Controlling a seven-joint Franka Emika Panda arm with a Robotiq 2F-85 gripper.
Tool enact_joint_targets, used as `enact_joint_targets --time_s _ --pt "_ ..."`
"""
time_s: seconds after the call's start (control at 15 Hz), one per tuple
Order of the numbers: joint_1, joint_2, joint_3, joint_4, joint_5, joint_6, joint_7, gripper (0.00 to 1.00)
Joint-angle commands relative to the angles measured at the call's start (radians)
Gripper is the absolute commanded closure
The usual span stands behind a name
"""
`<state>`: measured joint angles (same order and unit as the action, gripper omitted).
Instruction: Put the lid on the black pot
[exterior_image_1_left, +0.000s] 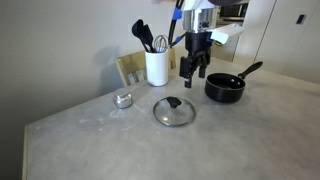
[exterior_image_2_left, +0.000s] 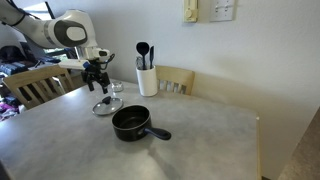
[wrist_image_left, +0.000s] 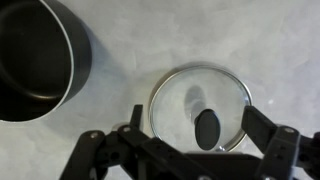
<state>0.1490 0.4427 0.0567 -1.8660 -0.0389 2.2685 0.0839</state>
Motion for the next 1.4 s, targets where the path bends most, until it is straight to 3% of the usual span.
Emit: enact_joint_targets --time_s 0.0,0.27,0.53,0.8,0.93,1.13,1.2,1.33 --pt "0.066 0.102 -0.04 0.089 -0.051 0.059 0.23 0.0" --pt "0.11 0.205 -0.083 0.188 -0.085 0.098 0.373 0.0" --pt "0.116 0.3 -0.088 0.294 -0.053 0.113 0.412 0.0" --pt "0.079 0.352 -0.028 0.352 0.028 0.141 0.333 0.0" --pt "0.056 0.36 0.007 0.352 0.06 0.16 0.234 0.0" --pt "0.034 0.349 0.031 0.356 0.057 0.081 0.078 0.0" --pt "0.072 0.35 -0.002 0.342 0.055 0.128 0.167 0.0" --pt "0.059 0.35 0.007 0.345 0.054 0.113 0.117 0.0"
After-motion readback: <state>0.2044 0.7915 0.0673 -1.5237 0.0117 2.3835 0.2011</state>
